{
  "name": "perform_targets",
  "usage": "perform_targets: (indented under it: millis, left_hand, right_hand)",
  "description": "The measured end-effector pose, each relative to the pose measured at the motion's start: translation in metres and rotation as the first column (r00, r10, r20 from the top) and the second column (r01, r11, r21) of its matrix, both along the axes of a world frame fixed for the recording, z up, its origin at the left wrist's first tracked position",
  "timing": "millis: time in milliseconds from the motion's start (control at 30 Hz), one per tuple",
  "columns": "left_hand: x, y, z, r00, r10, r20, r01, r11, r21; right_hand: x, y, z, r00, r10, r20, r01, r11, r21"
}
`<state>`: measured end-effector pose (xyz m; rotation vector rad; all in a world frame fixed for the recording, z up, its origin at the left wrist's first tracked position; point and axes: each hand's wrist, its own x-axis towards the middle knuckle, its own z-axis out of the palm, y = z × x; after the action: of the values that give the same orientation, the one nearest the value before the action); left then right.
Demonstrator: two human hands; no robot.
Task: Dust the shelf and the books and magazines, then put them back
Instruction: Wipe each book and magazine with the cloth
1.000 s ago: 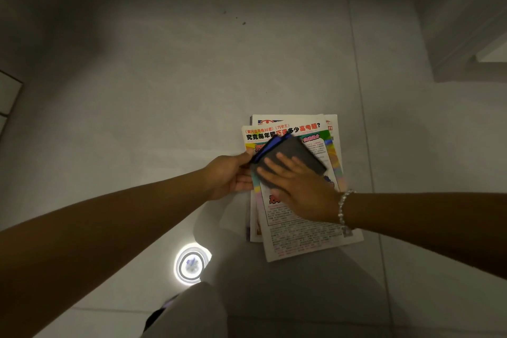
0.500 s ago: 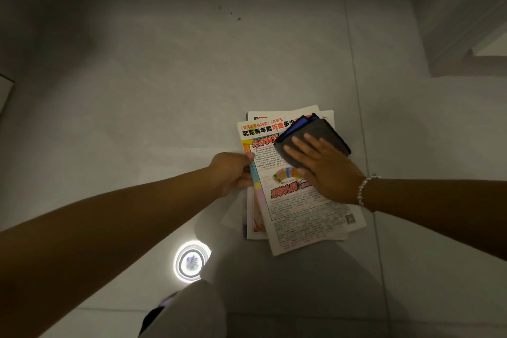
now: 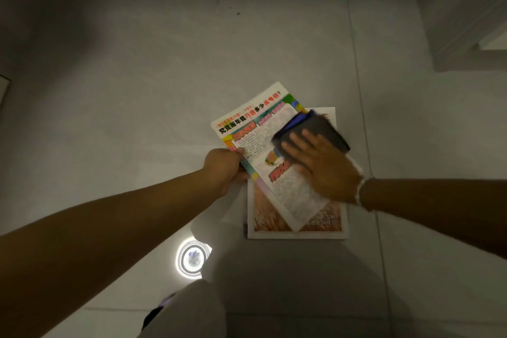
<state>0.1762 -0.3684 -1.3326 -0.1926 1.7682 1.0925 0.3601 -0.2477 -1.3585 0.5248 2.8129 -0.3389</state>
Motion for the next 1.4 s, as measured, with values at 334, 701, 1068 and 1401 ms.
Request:
perform_targets:
  millis: [334,701,1068,1401]
  left_hand:
    - [-0.006,0.013,0.005,0.993,-0.045,0.109,0.038,0.997,0.063]
    - [0.003,0.010,0.003,1.000,0.001,-0.022,0.001,0.997,0.079]
    - [0.004,0.012,0.003,1.000,0.011,-0.008,-0.010,0.997,0.073]
    - [0.003,0.013,0.006,0.999,0.013,-0.031,-0.010,0.994,0.110]
  right_hand:
    - [-0.007,-0.004,-0.002,1.000,0.015,0.001,-0.015,1.000,0.025]
    - [0.037,0.037,-0.010,0.997,0.068,-0.039,-0.066,0.997,0.047]
    - [0.036,-0.014,-0.007,0.989,0.145,0.005,-0.145,0.988,0.054]
    - [0.004,0.052,-0.008,0.952,-0.276,0.132,0.284,0.958,-0.040]
